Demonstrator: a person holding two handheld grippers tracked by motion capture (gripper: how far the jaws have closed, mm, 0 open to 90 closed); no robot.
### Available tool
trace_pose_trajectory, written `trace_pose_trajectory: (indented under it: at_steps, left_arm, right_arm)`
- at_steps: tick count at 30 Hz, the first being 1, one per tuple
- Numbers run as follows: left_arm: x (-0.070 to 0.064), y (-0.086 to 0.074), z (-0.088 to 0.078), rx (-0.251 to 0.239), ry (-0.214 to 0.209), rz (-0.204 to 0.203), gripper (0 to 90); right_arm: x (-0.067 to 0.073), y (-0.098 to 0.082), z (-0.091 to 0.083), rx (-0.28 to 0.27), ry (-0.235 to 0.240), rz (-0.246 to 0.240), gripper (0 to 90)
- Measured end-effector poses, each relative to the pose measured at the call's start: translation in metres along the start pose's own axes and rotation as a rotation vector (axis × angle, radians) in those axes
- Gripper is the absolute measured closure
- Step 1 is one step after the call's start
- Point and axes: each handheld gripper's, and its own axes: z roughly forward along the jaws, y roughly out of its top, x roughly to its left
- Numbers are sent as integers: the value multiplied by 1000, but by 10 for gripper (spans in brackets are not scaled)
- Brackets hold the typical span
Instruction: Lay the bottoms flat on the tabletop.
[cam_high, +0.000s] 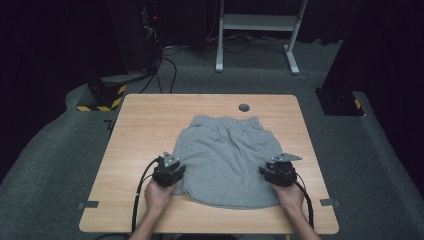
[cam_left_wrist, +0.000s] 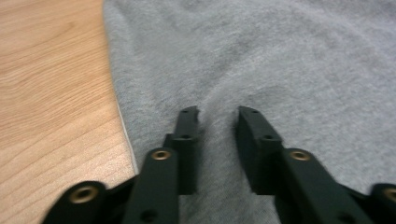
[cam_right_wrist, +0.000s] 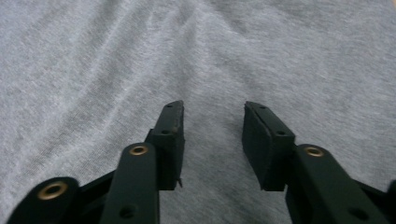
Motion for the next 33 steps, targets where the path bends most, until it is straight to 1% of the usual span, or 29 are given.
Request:
trace_pose_trajectory:
  at_steps: [1,2,3,4,5,6,10,11,13,14,15,16,17,18,19,20,21,23,24,25,26,27,28,29,30,31,32,33]
  left_arm:
    - [0,1,0,7,-3,8,786]
    - [0,2,0,19,-6,14,786]
    - [0,3,0,24,-6,21,812]
    - [0,3,-1,28,-7,27,857]
    - [1,3,-3,40,-7,32,868]
    - [1,3,-3,40,-7,32,871]
    - [3,4,-16,61,13,65,876]
    - [3,4,-16,61,13,65,876]
    - [5,4,-24,70,24,85,874]
    - [6,4,-25,74,25,82,863]
    - [6,3,-25,82,42,79,813]
    - [6,3,-25,82,42,79,734]
    - [8,1,-28,92,43,55,659]
    - [8,1,-28,92,43,55,608]
    - [7,-2,-32,90,3,-2,551]
    - [7,-2,-32,90,3,-2,518]
    - [1,-7,-36,89,-45,-29,497]
    - [-11,-13,-40,99,-70,-13,476]
    - [-11,-13,-40,99,-70,-13,472]
    - [-21,-18,-43,106,-91,6,468]
    - [-26,-20,-43,105,-99,11,467]
    - [-30,-21,-44,102,-100,15,465]
    - [-34,-21,-44,101,-96,25,464]
    - [-37,-21,-44,98,-87,38,463]
    - [-39,-22,-44,99,-84,45,465]
    - [-40,-21,-42,101,-81,53,472]
    - [-40,-21,-42,101,-81,53,484]
    - [-40,-22,-40,109,-82,55,484]
  right_arm:
    - [2,-2,1,-17,-7,-24,544]
    - [2,-2,1,-17,-7,-24,544]
    - [3,-4,1,-26,-15,-44,537]
    - [5,-4,1,-29,-31,-58,517]
    - [5,-5,1,-27,-31,-50,513]
    - [4,-5,1,-28,-27,-49,510]
    - [5,-5,1,-29,-29,-49,509]
    - [5,-5,1,-29,-29,-49,509]
    - [5,-5,1,-29,-30,-46,509]
    - [5,-5,1,-29,-30,-46,509]
    - [5,-5,1,-29,-30,-45,508]
    - [5,-5,1,-29,-31,-45,506]
    - [5,-5,1,-30,-31,-46,505]
    - [5,-5,1,-30,-31,-46,505]
    - [5,-5,1,-28,-34,-45,502]
    - [5,-5,1,-28,-34,-45,502]
    - [5,-5,1,-29,-35,-45,500]
    - [5,-5,1,-29,-36,-49,499]
    - [5,-5,1,-29,-36,-49,499]
    - [5,-5,1,-28,-41,-52,499]
    - [5,-4,1,-23,-50,-56,510]
    - [6,-2,-1,-16,-81,-54,524]
    - [8,-1,-6,-28,-78,-48,536]
    - [11,0,-10,-47,-36,-47,557]
    - [15,-1,-14,-53,-1,-61,575]
    - [21,-1,-18,-45,11,-87,591]
    - [21,-1,-18,-45,11,-87,591]
    - [27,-2,-21,-34,19,-116,602]
